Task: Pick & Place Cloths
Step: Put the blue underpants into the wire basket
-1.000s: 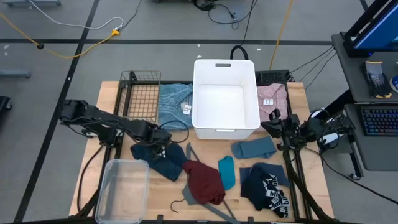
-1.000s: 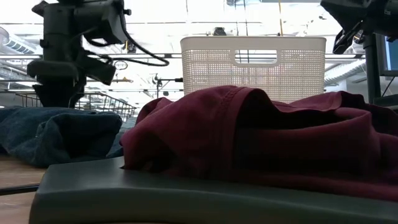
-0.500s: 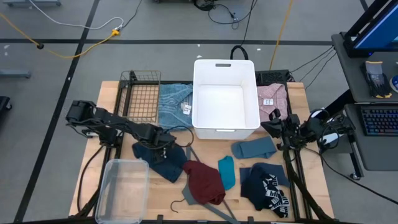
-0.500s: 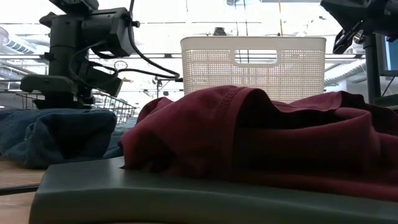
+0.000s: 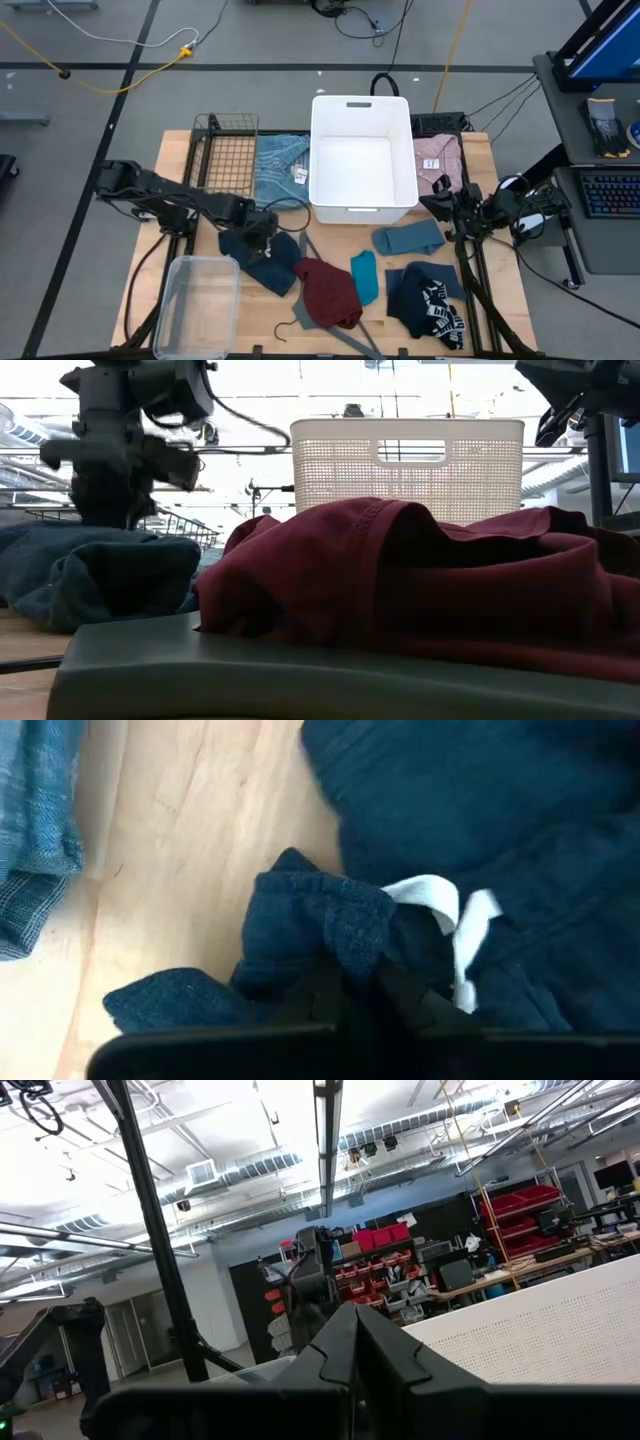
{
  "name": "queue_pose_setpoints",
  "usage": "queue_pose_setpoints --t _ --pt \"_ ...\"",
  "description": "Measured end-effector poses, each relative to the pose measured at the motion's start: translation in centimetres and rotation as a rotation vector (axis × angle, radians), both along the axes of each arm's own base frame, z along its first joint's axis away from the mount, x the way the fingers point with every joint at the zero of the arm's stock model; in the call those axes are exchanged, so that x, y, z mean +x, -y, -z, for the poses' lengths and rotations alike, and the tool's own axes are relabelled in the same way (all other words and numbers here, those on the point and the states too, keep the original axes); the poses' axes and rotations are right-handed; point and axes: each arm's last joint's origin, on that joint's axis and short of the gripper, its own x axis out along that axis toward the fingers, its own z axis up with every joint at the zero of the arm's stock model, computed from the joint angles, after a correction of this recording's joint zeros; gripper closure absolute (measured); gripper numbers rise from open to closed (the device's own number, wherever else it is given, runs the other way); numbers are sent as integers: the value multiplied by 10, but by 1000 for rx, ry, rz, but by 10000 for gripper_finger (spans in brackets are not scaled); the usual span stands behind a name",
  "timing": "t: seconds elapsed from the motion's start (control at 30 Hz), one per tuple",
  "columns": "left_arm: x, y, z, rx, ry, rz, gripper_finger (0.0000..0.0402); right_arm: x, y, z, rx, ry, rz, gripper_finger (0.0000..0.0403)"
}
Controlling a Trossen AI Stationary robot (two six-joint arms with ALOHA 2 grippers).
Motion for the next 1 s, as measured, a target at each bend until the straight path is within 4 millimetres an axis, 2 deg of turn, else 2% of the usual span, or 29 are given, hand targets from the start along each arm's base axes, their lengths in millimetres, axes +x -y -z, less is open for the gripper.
queue_pose_setpoints --t 0.4,0.7,1.0 --pt "-31 -5 -65 -86 329 -169 392 0 0 0 0 0 -1 399" --pt "-55 -12 -122 -84 810 -243 392 0 0 0 0 0 -1 399" --pt "-83 -16 -170 -111 1238 -189 392 0 0 0 0 0 -1 399"
